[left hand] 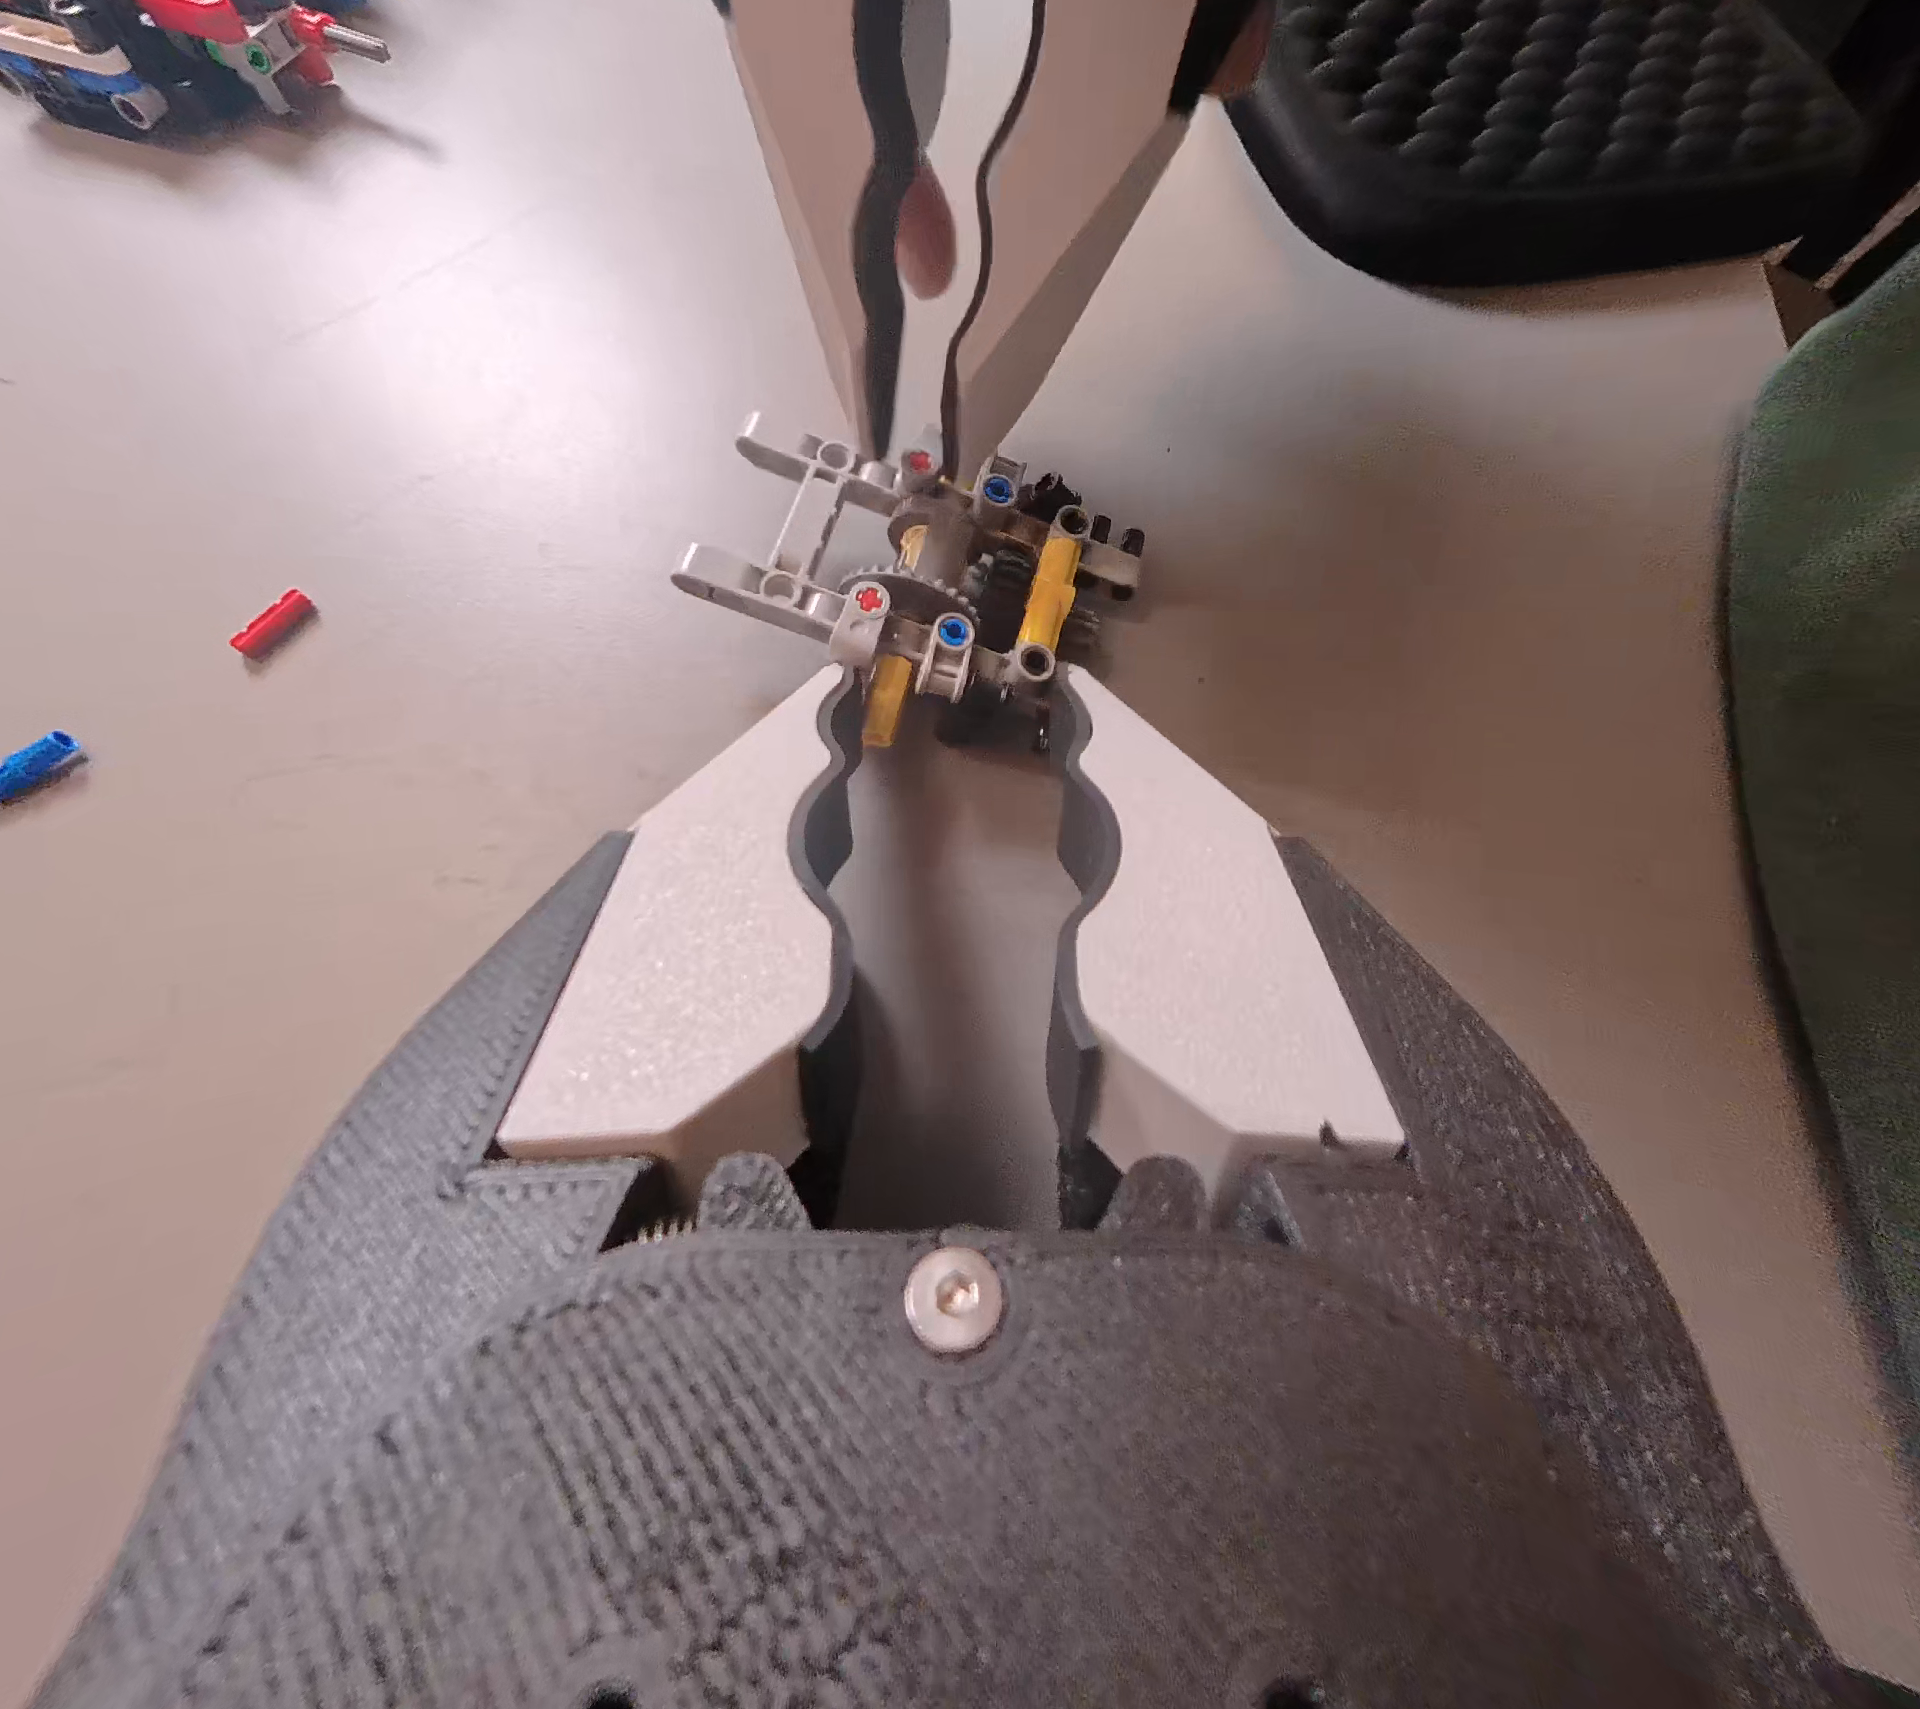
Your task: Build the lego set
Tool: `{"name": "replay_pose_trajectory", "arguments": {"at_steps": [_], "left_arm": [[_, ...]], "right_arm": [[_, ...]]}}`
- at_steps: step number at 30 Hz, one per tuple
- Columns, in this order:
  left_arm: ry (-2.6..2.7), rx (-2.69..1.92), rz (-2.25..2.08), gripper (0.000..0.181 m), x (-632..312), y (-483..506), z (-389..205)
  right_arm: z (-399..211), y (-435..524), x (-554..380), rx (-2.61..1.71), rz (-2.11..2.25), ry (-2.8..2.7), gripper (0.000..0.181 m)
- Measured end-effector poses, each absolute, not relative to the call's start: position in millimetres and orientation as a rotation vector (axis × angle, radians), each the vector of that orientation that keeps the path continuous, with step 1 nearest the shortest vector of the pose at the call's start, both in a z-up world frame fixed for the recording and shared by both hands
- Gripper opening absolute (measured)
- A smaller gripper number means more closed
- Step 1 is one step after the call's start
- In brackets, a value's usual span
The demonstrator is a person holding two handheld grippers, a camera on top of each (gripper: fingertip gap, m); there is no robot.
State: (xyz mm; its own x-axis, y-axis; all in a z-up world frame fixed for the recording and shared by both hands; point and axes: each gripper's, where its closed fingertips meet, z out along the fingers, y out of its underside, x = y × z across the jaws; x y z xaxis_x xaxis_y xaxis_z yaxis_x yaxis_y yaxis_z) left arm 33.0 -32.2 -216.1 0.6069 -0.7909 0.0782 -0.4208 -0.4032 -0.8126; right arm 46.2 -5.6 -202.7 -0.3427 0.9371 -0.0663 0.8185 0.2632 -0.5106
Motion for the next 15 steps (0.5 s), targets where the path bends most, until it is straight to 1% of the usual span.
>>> {"name": "replay_pose_trajectory", "arguments": {"at_steps": [1, 4, 11, 15], "left_arm": [[0.961, -2.036, -0.597, 0.034, 33, -33, -216], [0.963, -2.035, -0.609, 0.034, 33, -33, -216], [0.981, -2.029, -0.593, 0.034, 34, -31, -216], [0.988, -2.024, -0.584, 0.034, 35, -30, -216]], "right_arm": [[-198, -3, 46, -1.605, 0.726, -2.243, 0.014], [-194, 0, 53, -1.504, 0.800, -2.168, 0.014], [-204, -1, 56, -1.493, 0.900, -1.962, 0.012], [-208, -4, 53, -1.452, 0.912, -1.964, 0.008]]}}
